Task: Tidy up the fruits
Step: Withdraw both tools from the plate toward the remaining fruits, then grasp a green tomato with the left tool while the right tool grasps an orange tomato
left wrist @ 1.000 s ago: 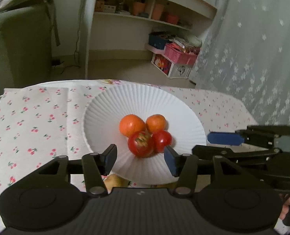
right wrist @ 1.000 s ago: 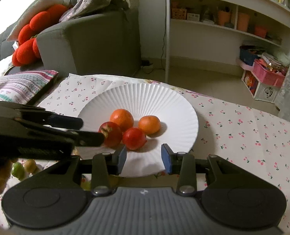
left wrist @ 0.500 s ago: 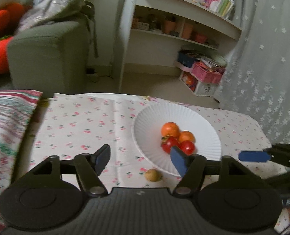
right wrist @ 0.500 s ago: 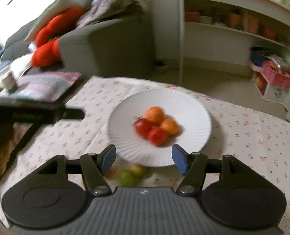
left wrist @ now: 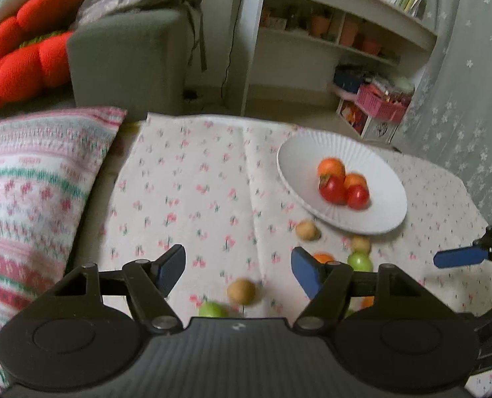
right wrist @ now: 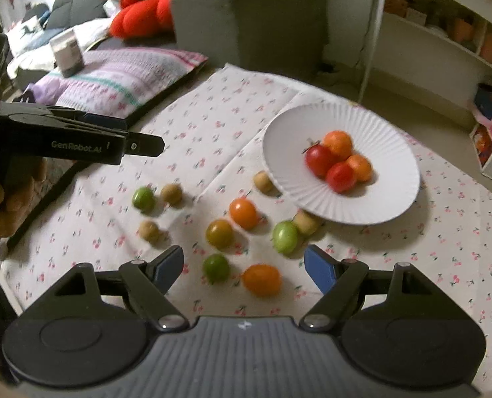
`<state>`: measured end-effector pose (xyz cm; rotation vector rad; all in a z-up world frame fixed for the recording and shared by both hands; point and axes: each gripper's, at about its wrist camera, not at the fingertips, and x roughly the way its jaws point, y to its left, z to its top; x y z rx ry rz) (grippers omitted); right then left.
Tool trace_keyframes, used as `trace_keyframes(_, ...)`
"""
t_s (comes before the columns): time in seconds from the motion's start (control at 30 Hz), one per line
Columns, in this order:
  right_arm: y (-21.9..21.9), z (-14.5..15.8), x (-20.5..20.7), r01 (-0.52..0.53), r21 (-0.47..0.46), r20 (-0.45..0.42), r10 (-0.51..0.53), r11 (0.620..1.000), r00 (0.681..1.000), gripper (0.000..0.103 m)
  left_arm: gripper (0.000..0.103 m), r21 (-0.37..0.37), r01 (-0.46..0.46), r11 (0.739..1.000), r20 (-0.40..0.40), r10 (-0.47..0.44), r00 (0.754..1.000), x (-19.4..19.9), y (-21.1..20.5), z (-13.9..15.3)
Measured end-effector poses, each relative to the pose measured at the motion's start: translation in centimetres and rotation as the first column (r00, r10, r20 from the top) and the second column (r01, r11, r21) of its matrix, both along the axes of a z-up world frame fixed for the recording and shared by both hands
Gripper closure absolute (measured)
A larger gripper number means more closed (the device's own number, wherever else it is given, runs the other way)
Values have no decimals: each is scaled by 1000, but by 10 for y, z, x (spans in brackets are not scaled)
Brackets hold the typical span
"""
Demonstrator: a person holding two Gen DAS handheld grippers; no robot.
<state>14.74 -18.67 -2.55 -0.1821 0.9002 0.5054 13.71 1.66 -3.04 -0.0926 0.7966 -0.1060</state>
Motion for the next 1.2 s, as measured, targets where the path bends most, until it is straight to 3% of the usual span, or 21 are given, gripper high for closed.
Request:
trace_keyframes(0.1,1,-3,0,-4,-14,-2,4,1000,1000,25,54,-13,11,1000,-45,-11,999,-3,3,-9)
trace_keyframes(0.2,-3,-6,3,22,-23,-5,-22,999,1000,22,47,-4,-18,1000,-85,18,996,-4,7,-19)
trace_keyframes(0.43,-13,-27,8,80,-55,-13,-81,995,997,23,47,-25,-72,997,-186,66,980,2,13,-43)
trace_keyframes(0.6,-14,-34,9,88,-63,-11,-89,994,996,32,48,10,-76,997,-177,77,981,1,9,-45)
trace_keyframes(0.73,-11,-38,9,81,-62,-8,-81,995,997,39,59,13,-83,996,-189,84,978,5,10,-48)
trace_keyframes(1.0,-6,-48,13,54,-80,-5,-55,995,998,42,85,-37,-90,995,-243,78,967,12,11,-58)
trace_keyframes(1.13,-5,-54,16,57,-79,-6,-58,995,998,48,103,-53,-105,993,-264,87,961,15,13,-62)
trace_keyframes(1.2,-2,-57,16,52,-82,-5,-52,995,999,51,103,-65,-115,991,-267,93,959,16,14,-64)
